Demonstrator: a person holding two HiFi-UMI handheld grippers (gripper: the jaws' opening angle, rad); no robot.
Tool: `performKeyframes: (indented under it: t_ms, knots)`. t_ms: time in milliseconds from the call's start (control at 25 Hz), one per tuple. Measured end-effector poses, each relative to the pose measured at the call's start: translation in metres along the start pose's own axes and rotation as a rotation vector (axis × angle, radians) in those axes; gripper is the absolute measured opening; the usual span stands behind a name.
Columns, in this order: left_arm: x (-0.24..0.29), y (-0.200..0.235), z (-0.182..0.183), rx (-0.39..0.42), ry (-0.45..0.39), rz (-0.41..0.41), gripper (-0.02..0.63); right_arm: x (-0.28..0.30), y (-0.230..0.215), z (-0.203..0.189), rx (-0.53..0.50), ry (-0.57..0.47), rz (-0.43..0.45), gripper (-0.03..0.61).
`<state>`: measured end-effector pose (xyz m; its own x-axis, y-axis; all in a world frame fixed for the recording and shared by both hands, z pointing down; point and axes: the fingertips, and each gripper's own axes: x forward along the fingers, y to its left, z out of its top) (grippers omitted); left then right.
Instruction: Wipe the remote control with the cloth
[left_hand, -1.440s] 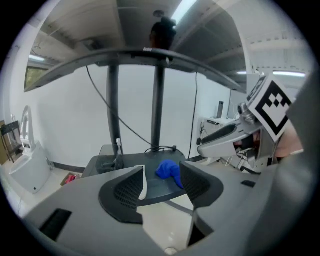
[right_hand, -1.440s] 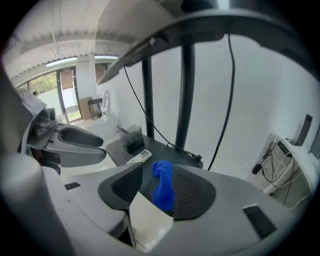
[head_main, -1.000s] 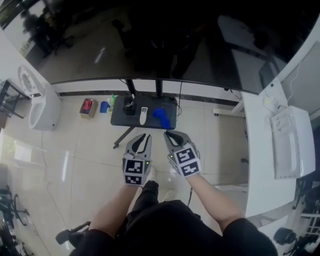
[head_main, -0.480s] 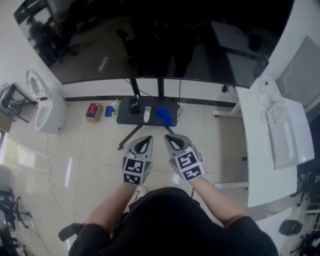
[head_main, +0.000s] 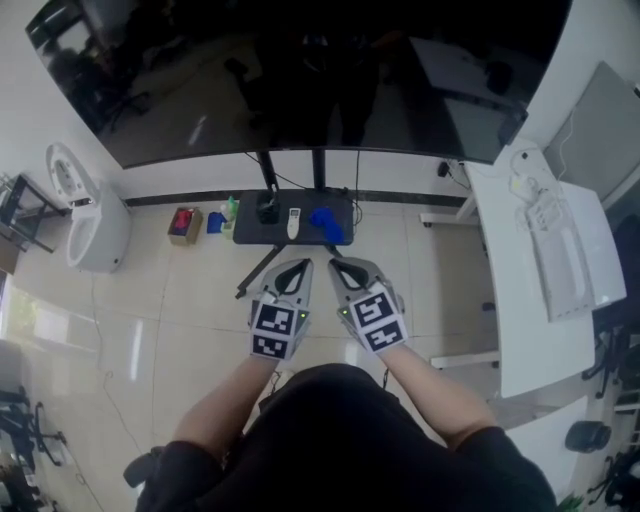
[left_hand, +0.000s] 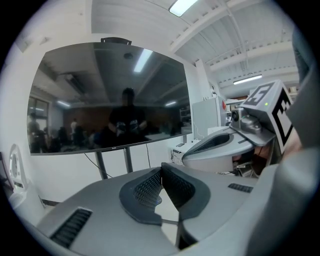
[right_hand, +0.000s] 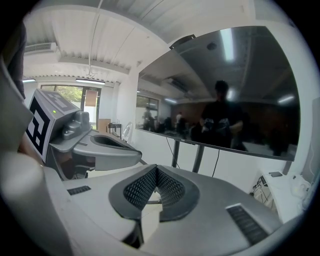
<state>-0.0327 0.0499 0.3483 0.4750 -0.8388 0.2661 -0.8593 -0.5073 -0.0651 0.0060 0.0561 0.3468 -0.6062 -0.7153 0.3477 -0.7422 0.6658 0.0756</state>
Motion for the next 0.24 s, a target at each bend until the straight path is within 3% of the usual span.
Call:
performKeyframes:
  t_ms: [240]
  knots:
    - [-0.0001,-0.0008,-0.0047,-0.001,0.001,0.000,0.000,0.0012,0.0033,-0.0028,-0.006,0.003,-0.007,0.008]
